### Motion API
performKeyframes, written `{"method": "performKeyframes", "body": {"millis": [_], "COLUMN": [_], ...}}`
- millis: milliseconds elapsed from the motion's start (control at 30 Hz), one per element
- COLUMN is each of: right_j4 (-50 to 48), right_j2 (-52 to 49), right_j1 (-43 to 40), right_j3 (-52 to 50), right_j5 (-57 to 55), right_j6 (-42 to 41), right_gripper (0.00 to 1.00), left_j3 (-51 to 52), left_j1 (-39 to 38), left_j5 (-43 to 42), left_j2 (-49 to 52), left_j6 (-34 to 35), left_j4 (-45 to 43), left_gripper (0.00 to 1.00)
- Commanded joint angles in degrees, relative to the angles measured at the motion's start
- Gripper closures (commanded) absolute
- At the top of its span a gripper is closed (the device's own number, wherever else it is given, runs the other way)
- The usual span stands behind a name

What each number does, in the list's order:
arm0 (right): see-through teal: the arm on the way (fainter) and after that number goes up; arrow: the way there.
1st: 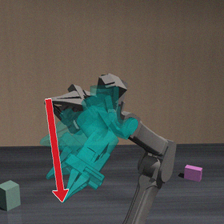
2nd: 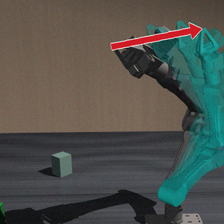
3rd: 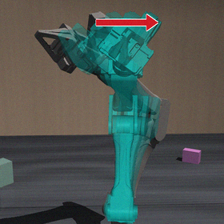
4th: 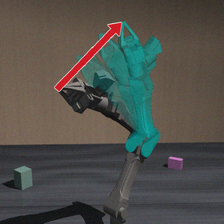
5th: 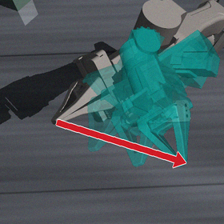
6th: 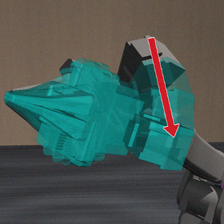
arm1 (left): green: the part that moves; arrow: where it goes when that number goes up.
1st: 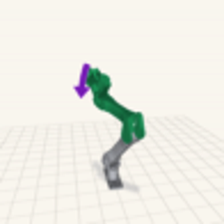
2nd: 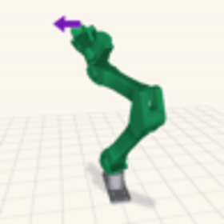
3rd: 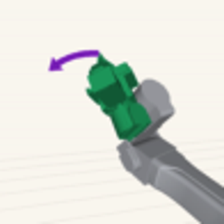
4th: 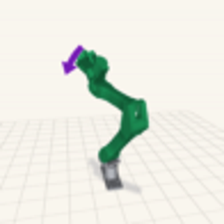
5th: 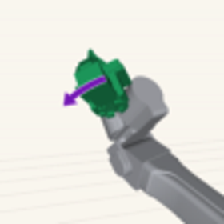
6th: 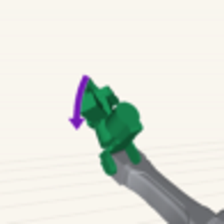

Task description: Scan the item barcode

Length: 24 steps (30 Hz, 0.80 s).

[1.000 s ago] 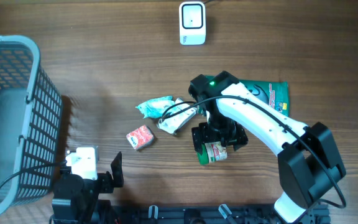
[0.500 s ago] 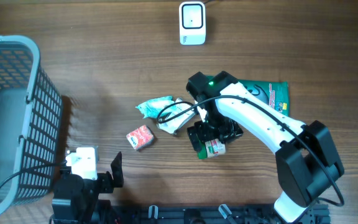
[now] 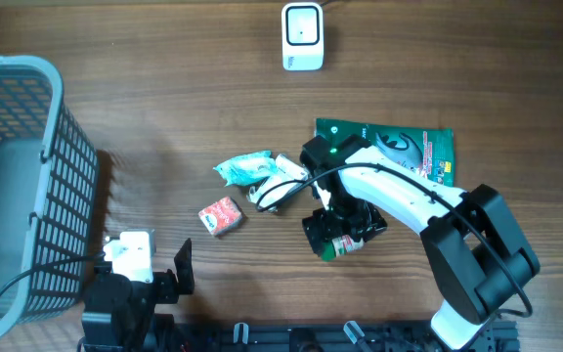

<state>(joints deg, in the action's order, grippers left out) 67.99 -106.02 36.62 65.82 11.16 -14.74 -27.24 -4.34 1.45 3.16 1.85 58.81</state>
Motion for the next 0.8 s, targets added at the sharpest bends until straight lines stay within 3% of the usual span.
{"method": "performKeyframes", "body": {"millis": [0, 400, 600, 767], "right_j4": [-1.3, -6.4, -5.8, -2.0], "right_j2": [-1.2, -7.2, -7.4, -7.4], "right_j1": [0.2, 0.2, 0.2, 0.2], "right_j3": [-0.3, -0.3, -0.3, 3.6], "right_j5": [0.8, 1.0, 1.0, 2.8], "right_j6": [-0.9, -2.0, -3.2, -8.2], "right_gripper": [0.0, 0.0, 0.22, 0.25], "left_j3": [0.2, 0.2, 0.2, 0.2], "left_j1": [0.2, 0.2, 0.2, 0.2], "left_j5": [0.1, 0.1, 0.1, 0.1], "left_j2": [-0.1, -0.1, -0.1, -0.1], "left_j6": [0.3, 0.3, 0.3, 0.3], "left_j4": [-0.1, -0.1, -0.1, -0.1], "left_gripper": [0.0, 0.0, 0.0, 0.0]}}
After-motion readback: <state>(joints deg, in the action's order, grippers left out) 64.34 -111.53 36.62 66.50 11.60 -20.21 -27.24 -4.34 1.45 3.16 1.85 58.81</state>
